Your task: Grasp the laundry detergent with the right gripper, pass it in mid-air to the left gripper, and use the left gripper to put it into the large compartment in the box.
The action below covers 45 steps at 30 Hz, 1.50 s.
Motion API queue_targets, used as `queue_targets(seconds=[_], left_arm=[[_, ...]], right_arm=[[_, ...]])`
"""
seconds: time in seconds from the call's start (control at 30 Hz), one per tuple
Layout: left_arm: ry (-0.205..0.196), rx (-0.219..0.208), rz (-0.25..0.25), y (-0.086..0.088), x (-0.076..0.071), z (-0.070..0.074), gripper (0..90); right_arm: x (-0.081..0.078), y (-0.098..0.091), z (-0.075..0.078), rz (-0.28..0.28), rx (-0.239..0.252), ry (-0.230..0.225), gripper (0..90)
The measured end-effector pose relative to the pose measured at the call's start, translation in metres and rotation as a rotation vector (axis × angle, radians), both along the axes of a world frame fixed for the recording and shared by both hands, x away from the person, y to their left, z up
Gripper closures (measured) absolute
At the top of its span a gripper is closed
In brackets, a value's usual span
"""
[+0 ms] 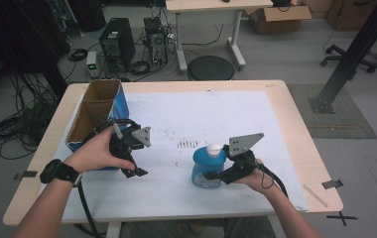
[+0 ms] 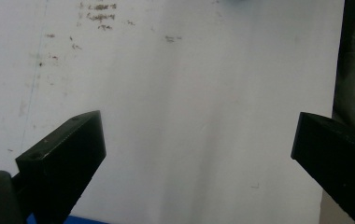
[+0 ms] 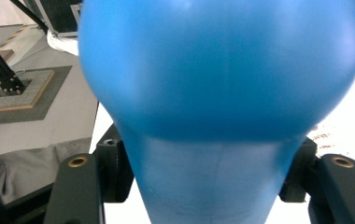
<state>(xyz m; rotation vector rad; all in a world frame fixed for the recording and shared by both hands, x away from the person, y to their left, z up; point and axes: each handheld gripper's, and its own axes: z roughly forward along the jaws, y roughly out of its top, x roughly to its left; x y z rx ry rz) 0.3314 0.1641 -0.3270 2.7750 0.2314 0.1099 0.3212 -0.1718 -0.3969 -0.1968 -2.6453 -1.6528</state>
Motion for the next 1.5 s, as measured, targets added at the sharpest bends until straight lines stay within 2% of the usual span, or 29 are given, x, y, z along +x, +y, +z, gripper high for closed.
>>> queue_targets(seconds=[0.2,0.33,0.53,0.73,0.9,1.1,1.17,1.4,1.47,1.5], left_arm=[[-0.003,-0.004,0.004,0.001,0.000,0.001,3.6],[-0.004,-0.002,0.004,0.000,0.000,0.001,3.6],[-0.006,-0.009,0.001,-0.001,0.000,0.003,3.6],[-0.012,-0.009,-0.003,-0.002,0.001,0.010,3.7],[-0.016,-0.014,-0.008,-0.003,0.001,0.017,3.7],[-0.026,-0.026,-0.010,-0.005,0.003,0.033,3.7],[-0.034,-0.033,-0.009,-0.006,0.003,0.044,3.7],[-0.053,-0.053,-0.005,-0.010,0.005,0.066,3.6],[-0.085,-0.058,0.004,-0.013,0.006,0.076,3.6],[-0.090,-0.066,0.010,-0.014,0.007,0.079,3.5]], right_arm=[[0.000,-0.002,-0.003,-0.008,0.007,-0.015,40.4],[-0.003,-0.003,-0.002,-0.017,0.009,-0.054,42.6],[-0.001,-0.002,0.001,-0.011,-0.008,-0.049,43.2],[0.004,0.003,0.008,0.005,-0.055,-0.055,43.3],[0.008,0.003,0.017,0.015,-0.051,-0.051,43.3],[0.021,0.008,0.042,0.043,-0.077,-0.055,43.4],[0.024,0.010,0.048,0.051,-0.080,-0.056,43.4],[0.041,0.018,0.068,0.089,-0.083,-0.034,43.4],[0.046,0.021,0.072,0.112,-0.082,-0.033,43.4],[0.048,0.023,0.075,0.125,-0.080,-0.026,43.3]])
